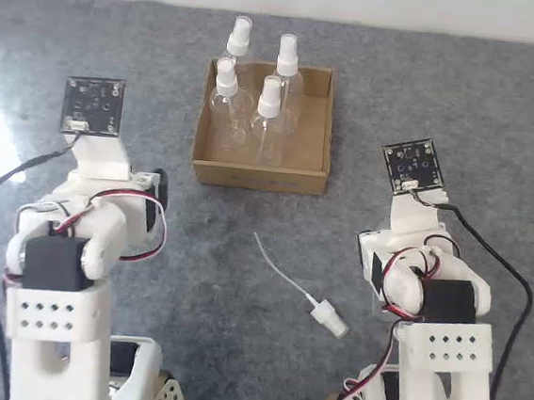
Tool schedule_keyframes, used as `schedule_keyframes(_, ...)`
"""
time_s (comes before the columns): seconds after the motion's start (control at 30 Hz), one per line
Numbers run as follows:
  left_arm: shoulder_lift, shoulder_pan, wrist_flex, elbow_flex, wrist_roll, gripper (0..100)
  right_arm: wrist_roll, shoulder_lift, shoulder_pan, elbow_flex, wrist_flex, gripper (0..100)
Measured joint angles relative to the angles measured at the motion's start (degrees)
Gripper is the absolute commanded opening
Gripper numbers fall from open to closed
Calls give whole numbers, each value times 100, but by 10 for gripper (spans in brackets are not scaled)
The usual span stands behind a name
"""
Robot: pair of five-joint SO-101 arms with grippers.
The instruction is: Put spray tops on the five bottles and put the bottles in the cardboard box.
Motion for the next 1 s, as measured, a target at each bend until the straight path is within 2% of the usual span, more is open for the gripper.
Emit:
schedule_keyframes(0.37, -9, 176, 264, -211, -44, 207, -44, 0, 167, 9, -53, 76)
schedule_keyframes(0.53, -9, 844, 536, -211, -457, 207, -44, 0, 527, 9, -158, 76)
schedule_keyframes(1.0, -9, 2391, 589, -211, -492, 209, -44, 0, 677, 9, -158, 76)
